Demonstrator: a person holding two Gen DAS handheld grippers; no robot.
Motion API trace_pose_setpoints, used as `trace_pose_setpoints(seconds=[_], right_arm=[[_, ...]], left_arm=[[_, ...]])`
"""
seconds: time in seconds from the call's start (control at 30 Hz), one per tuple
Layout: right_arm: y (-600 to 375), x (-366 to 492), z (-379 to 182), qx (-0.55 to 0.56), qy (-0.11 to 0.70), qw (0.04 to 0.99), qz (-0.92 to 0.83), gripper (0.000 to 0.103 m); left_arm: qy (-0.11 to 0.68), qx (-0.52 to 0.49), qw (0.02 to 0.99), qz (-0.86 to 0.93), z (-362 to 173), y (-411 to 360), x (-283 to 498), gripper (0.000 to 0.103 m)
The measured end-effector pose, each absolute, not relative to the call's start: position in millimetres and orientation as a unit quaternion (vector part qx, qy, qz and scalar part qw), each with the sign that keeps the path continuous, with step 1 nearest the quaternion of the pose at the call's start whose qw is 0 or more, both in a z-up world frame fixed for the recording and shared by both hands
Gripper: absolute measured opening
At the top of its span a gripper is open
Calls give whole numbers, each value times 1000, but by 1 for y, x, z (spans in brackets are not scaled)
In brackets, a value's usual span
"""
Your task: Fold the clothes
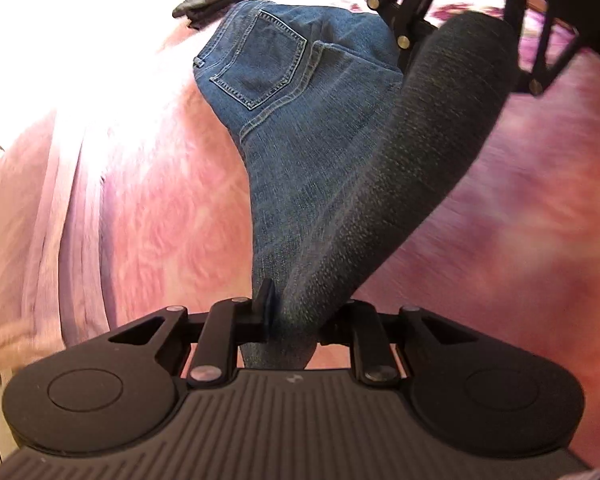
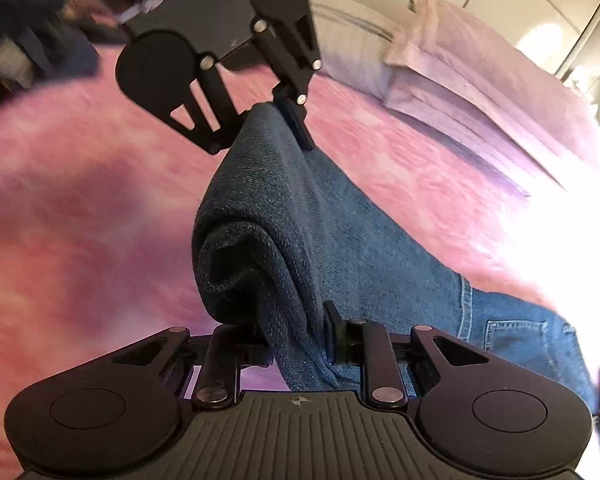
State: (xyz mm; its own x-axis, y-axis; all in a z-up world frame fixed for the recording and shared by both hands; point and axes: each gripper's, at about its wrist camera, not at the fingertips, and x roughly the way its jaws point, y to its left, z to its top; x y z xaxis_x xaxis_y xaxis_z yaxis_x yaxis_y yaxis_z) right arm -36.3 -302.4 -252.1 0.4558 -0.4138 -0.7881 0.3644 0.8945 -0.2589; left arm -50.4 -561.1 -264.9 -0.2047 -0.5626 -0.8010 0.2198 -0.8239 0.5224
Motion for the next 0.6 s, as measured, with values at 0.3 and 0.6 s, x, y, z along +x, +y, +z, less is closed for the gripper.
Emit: trace_pose_setpoints(seconds=[0.3, 0.6], right_arm=[[-327, -67, -174, 92, 377, 897, -212, 14], [-532, -200, -161, 371, 230, 863, -253, 14]], left_arm=[[-96, 580, 289, -755, -166, -604, -86, 16], [-60, 513, 354, -779, -88, -781, -209, 39]])
